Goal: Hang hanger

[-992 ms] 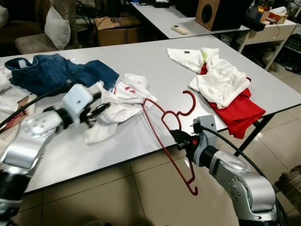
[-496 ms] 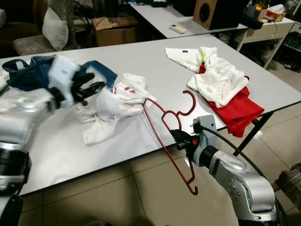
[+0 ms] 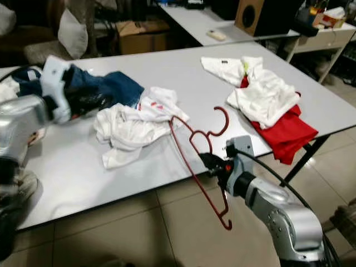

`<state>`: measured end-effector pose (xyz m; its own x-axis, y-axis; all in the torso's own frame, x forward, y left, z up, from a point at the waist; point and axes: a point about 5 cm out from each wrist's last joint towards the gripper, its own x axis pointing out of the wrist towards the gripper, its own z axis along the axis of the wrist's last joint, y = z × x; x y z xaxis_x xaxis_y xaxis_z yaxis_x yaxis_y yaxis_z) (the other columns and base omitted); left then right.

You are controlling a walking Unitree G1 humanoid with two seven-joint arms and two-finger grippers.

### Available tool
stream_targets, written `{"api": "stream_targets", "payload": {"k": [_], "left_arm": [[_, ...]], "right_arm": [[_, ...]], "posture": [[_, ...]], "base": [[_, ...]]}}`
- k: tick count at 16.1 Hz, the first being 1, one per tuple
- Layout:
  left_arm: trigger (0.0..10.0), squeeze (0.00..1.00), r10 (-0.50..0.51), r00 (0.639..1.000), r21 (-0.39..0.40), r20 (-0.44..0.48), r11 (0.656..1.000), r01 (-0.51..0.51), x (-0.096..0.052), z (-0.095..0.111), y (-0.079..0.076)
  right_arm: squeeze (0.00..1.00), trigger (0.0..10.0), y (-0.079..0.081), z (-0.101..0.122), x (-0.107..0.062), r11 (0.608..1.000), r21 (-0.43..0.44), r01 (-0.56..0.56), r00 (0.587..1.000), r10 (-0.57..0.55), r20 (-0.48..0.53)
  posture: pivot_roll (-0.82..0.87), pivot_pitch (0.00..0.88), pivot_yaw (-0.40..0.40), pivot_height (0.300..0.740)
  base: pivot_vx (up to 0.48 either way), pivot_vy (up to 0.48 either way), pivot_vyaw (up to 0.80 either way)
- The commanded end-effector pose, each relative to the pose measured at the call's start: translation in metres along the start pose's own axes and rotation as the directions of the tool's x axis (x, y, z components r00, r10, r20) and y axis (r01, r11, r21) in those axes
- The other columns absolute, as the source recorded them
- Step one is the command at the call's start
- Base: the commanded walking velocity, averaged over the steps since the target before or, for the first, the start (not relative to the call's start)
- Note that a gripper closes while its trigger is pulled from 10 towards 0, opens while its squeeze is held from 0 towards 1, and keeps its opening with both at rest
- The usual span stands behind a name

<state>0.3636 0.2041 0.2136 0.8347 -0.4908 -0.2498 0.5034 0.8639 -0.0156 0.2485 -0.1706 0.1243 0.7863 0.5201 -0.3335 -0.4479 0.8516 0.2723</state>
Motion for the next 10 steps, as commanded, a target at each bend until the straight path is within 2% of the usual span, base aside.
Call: {"api": "stream_targets", "payload": {"k": [1, 2, 4, 5, 7, 9, 10], "left_arm": [[10.0, 1.00, 0.053, 0.996, 0.003, -0.071, 0.999, -0.053, 0.013, -0.019, -0.002], [10.0, 0.00, 0.067, 0.993, 0.028, -0.098, 0.998, -0.064, 0.021, -0.028, -0.006], [10.0, 0.00, 0.061, 0.989, 0.069, -0.135, 0.996, -0.052, 0.031, -0.040, -0.016], [10.0, 0.00, 0.074, 0.984, 0.121, -0.162, 0.991, -0.055, 0.035, -0.046, -0.018], [10.0, 0.00, 0.185, 0.961, 0.278, -0.204, 0.953, -0.124, 0.038, -0.057, -0.011], [10.0, 0.00, 0.228, 0.951, 0.333, -0.208, 0.931, -0.151, 0.036, -0.059, -0.006], [10.0, 0.00, 0.284, 0.938, 0.386, -0.199, 0.902, -0.191, 0.035, -0.060, 0.000]], "right_arm": [[0.00, 10.0, -0.001, 0.003, 0.001, 1.000, -0.022, 0.010, 1.000, -0.010, 0.006], [0.00, 10.0, 0.000, 0.003, 0.001, 1.000, -0.024, 0.010, 1.000, -0.010, 0.005], [0.00, 10.0, -0.001, 0.003, 0.001, 1.000, -0.025, 0.014, 1.000, -0.014, 0.006], [0.00, 10.0, -0.001, 0.003, 0.000, 1.000, -0.026, 0.018, 1.000, -0.018, 0.006], [0.00, 10.0, -0.002, 0.003, -0.001, 0.999, -0.029, 0.024, 1.000, -0.024, 0.007], [0.00, 10.0, -0.002, 0.003, -0.001, 0.999, -0.029, 0.025, 1.000, -0.025, 0.007], [0.00, 10.0, -0.002, 0.003, -0.001, 0.999, -0.029, 0.025, 1.000, -0.025, 0.006]], "posture": [[-0.16, 0.000, 0.022, 0.740], [-0.16, 0.000, 0.023, 0.740], [-0.17, 0.000, 0.026, 0.740], [-0.17, 0.000, 0.029, 0.740], [-0.18, 0.000, 0.031, 0.740], [-0.17, 0.000, 0.030, 0.740], [-0.17, 0.000, 0.029, 0.740]], "base": [[0.000, 0.000, 0.00], [0.000, 0.000, 0.00], [0.000, 0.000, 0.00], [0.000, 0.000, 0.00], [0.000, 0.000, 0.00], [0.000, 0.000, 0.00], [0.000, 0.000, 0.00]]}}
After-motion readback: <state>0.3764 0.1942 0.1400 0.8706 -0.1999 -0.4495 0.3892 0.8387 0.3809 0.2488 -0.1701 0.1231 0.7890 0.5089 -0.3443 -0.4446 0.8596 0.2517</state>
